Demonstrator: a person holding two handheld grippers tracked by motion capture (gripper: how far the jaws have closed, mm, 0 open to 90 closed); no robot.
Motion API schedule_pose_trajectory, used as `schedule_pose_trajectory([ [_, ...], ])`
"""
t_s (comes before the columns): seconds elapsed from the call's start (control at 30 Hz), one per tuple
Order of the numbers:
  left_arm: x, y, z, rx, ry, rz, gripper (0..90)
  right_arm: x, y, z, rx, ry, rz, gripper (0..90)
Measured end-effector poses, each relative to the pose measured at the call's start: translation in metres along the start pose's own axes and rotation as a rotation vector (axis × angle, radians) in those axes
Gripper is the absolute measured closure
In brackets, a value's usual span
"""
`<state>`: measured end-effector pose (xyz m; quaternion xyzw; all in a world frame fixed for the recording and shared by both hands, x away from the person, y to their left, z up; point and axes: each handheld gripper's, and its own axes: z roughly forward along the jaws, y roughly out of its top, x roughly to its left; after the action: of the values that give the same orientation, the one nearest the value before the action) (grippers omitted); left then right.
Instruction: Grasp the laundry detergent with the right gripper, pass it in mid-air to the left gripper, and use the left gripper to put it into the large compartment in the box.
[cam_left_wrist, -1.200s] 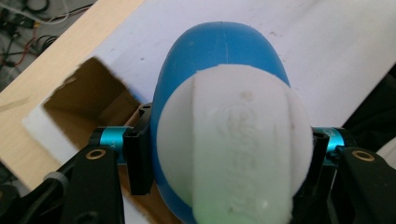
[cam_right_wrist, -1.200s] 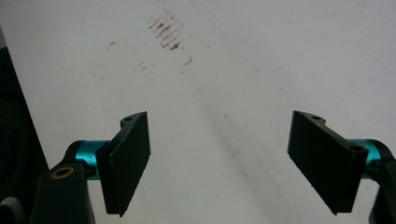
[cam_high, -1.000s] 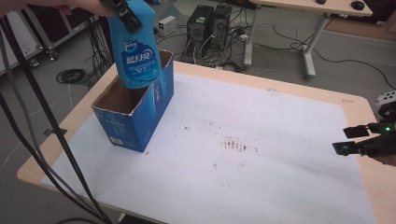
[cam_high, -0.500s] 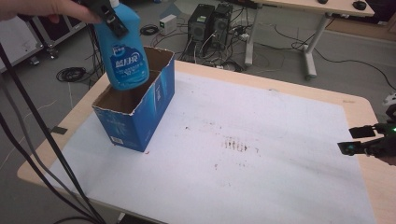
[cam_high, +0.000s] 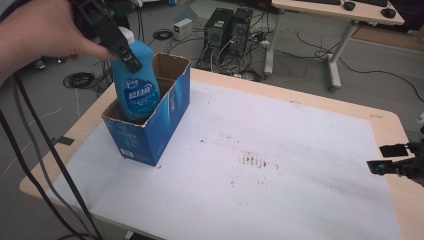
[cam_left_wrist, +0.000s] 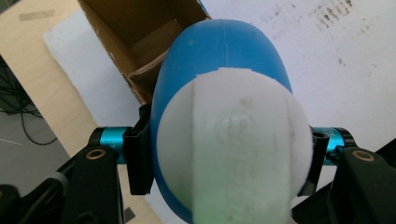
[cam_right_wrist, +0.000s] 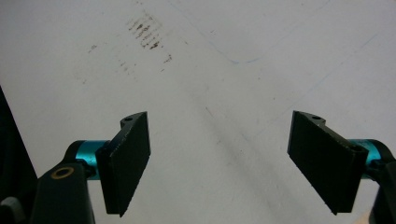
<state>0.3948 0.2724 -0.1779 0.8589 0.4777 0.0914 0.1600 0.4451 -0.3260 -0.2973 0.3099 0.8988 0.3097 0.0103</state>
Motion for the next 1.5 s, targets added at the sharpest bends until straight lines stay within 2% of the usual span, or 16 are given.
schedule_pose_trajectory([
  [0.27, -0.001, -0.01, 0.028, 0.027, -0.023, 0.01, 38.2, 0.0, -0.001, -0.002, -0.002, -0.006, 0.009, 20.9],
  [0.4, -0.001, -0.012, 0.035, 0.028, -0.02, 0.01, 38.3, 0.001, -0.002, -0.003, -0.003, -0.005, 0.006, 20.9],
  [0.53, -0.001, -0.015, 0.051, 0.046, -0.014, 0.016, 38.3, 0.001, -0.002, -0.003, -0.005, -0.009, 0.005, 20.9],
  [0.9, 0.004, -0.021, 0.077, 0.054, 0.004, 0.036, 38.2, 0.002, -0.003, -0.004, -0.002, -0.014, 0.01, 20.9],
  [1.2, -0.001, -0.024, 0.092, 0.07, 0.015, 0.105, 38.2, 0.001, -0.002, 0.0, 0.003, -0.01, 0.007, 20.9],
  [1.5, -0.005, -0.028, 0.103, 0.071, 0.01, 0.132, 38.2, 0.002, -0.002, 0.0, 0.007, -0.01, 0.011, 20.9],
])
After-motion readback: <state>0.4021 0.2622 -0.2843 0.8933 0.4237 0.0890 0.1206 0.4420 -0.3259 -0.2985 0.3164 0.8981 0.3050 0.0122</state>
